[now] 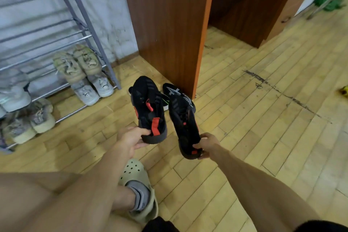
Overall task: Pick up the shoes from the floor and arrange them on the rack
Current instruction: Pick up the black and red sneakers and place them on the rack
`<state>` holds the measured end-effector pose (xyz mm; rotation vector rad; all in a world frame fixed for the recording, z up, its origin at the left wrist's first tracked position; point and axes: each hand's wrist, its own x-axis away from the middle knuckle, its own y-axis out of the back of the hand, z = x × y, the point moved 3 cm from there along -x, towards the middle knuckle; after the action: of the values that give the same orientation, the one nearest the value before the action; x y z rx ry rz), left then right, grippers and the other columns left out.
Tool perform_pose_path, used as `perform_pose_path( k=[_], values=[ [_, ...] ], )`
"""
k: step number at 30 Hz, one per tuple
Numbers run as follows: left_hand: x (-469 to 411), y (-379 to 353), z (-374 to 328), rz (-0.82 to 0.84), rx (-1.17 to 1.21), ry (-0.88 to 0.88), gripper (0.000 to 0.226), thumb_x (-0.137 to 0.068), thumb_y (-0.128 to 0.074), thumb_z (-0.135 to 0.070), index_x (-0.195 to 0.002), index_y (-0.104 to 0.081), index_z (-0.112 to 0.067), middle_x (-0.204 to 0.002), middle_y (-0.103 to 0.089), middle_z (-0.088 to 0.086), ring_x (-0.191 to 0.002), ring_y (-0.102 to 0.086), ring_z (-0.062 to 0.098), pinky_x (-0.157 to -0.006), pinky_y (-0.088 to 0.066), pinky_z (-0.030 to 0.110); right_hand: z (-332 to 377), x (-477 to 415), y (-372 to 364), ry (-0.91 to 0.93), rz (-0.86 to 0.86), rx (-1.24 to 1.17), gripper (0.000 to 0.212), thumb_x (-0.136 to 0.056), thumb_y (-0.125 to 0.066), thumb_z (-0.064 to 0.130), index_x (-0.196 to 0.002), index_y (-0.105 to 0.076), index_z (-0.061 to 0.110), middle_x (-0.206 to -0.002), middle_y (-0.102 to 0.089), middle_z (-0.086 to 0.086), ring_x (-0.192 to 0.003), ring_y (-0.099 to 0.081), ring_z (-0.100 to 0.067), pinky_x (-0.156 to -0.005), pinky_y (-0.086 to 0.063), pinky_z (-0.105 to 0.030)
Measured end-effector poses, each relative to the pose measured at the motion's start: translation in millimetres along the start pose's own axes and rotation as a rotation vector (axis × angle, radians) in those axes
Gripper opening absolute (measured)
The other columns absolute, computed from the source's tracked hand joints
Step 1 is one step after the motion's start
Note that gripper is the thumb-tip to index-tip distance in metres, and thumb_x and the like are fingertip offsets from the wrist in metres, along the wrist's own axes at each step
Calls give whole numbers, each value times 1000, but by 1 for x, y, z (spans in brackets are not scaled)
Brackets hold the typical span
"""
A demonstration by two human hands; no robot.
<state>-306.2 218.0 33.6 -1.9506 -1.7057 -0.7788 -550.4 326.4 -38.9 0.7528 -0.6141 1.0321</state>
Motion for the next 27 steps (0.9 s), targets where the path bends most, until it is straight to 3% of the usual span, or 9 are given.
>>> perform_pose_path(
  k=[6, 9, 11, 13, 16, 17, 20, 25, 27],
  values=[
    [31, 29, -33, 15, 49, -79, 20, -76, -69, 5, -89, -63, -10, -81, -69, 4, -77, -67, 22, -58, -55, 29, 96, 35, -32, 243, 167, -158, 46, -81, -71, 3, -125, -58, 9, -101, -69, -12, -73, -70, -29, -60, -62, -40],
    [39, 55, -59, -30, 101, -155, 19, -76, -68, 7, -86, -66, -9, -68, -74, 2, -63, -71, 18, -50, -56, 26, 147, 55, -53, 345, 218, -130, 49, -83, -70, 2, -129, -55, 6, -109, -68, -13, -75, -69, -29, -58, -61, -40],
    [46, 71, -78, -43, 148, -194, 18, -77, -66, 8, -82, -66, -9, -58, -73, -1, -50, -70, 14, -43, -54, 23, 175, 69, -70, 384, 243, -82, 46, -83, -69, 0, -127, -56, 5, -103, -69, -11, -78, -68, -28, -55, -60, -40],
    [51, 88, -96, -79, 171, -233, 16, -77, -66, 7, -84, -67, -7, -63, -74, 1, -48, -69, 13, -42, -54, 23, 203, 79, -87, 402, 262, -42, 42, -83, -69, -2, -123, -59, 5, -90, -69, -8, -81, -69, -29, -53, -60, -39],
    [54, 117, -119, -190, 201, -286, 13, -77, -68, 4, -87, -67, -5, -76, -70, 6, -59, -70, 20, -46, -57, 25, 242, 90, -113, 442, 307, 14, 35, -83, -70, 3, -116, -61, 11, -86, -68, -5, -86, -70, -33, -73, -60, -47],
    [52, 127, -124, -232, 212, -300, 11, -78, -68, 4, -84, -66, -5, -74, -69, 6, -62, -68, 22, -45, -57, 25, 256, 93, -123, 461, 324, 31, 32, -84, -70, 4, -114, -61, 11, -83, -68, -3, -83, -70, -32, -73, -60, -48],
    [43, 152, -137, -298, 241, -295, 13, -80, -67, 5, -75, -63, -6, -69, -66, 5, -61, -66, 22, -38, -54, 23, 293, 97, -152, 509, 349, 41, 26, -84, -70, 5, -108, -63, 9, -79, -69, -4, -71, -71, -26, -57, -62, -40],
    [5, 200, -171, -343, 161, -317, 9, -76, -72, 1, -83, -69, -5, -83, -72, 12, -75, -71, 29, -65, -61, 38, 350, 86, -202, 599, 356, 28, 21, -86, -69, 8, -105, -65, 2, -76, -71, -6, -56, -71, -19, -44, -57, -30],
    [-16, 216, -189, -332, 149, -338, 17, -75, -73, 0, -92, -70, -2, -88, -74, 15, -81, -72, 30, -67, -60, 40, 374, 77, -219, 622, 361, 44, 18, -87, -66, 8, -104, -65, 1, -74, -70, -6, -54, -70, -17, -42, -56, -28]
  ],
)
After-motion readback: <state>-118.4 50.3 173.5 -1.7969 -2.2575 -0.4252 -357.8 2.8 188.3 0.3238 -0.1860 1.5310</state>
